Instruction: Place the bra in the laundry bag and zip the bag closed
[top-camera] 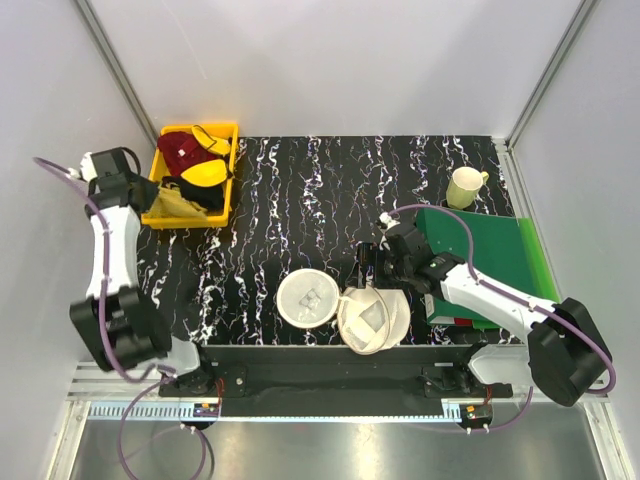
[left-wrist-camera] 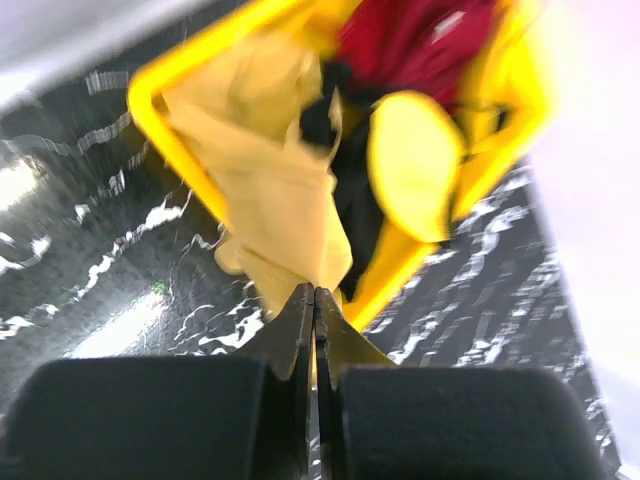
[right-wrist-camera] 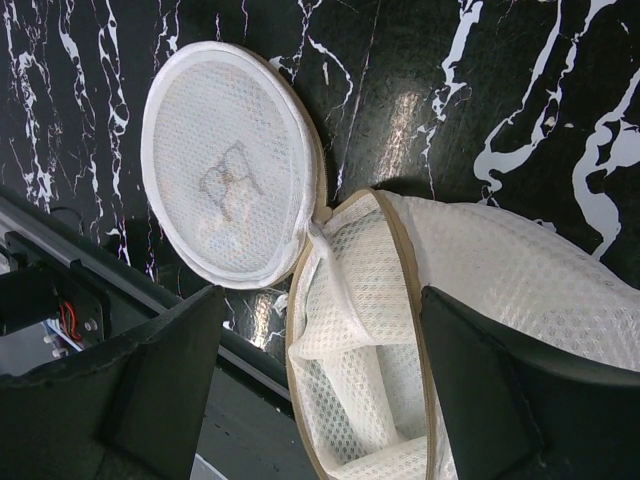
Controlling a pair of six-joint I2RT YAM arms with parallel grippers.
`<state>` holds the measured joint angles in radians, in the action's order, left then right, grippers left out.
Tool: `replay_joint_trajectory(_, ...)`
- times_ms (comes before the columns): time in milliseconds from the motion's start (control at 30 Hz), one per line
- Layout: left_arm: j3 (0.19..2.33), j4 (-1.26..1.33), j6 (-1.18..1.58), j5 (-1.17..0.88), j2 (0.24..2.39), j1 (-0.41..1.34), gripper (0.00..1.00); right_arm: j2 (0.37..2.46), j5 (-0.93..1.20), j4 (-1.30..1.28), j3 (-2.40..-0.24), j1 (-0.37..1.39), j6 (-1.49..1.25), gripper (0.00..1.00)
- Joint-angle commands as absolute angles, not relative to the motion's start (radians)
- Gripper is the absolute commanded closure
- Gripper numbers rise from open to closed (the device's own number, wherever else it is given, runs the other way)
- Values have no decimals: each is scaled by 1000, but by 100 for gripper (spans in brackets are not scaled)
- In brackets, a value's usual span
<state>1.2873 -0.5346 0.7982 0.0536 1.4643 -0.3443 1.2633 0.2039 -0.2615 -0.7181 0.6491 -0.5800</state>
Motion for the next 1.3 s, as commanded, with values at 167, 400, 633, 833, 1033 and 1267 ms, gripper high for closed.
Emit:
replay_joint_trajectory(167, 1466, -575, 649, 141, 1198, -263, 100, 1243, 222, -295, -792, 655, -572, 13)
replay_joint_trajectory(400, 1664, -574, 535, -75, 1226, -28, 100, 1213, 199, -314, -827, 655, -583, 13)
replay_joint_trajectory(633, 1709, -535, 454, -366, 1365, 199, 100, 1227, 97, -411, -946, 623, -568, 12)
replay_joint_trajectory(833, 1520, -386, 434, -604, 1489, 303, 100, 1299, 149, -425, -1029, 499, -539, 12)
replay_joint_trajectory(1033, 1535, -325, 452, -768, 1598, 374, 100, 1379, 150, -423, -1100, 480, -526, 11)
replay_joint_trajectory(1267, 1480, -319, 423, -824, 1626, 348, 100, 1459, 181, -410, -1121, 482, -543, 12)
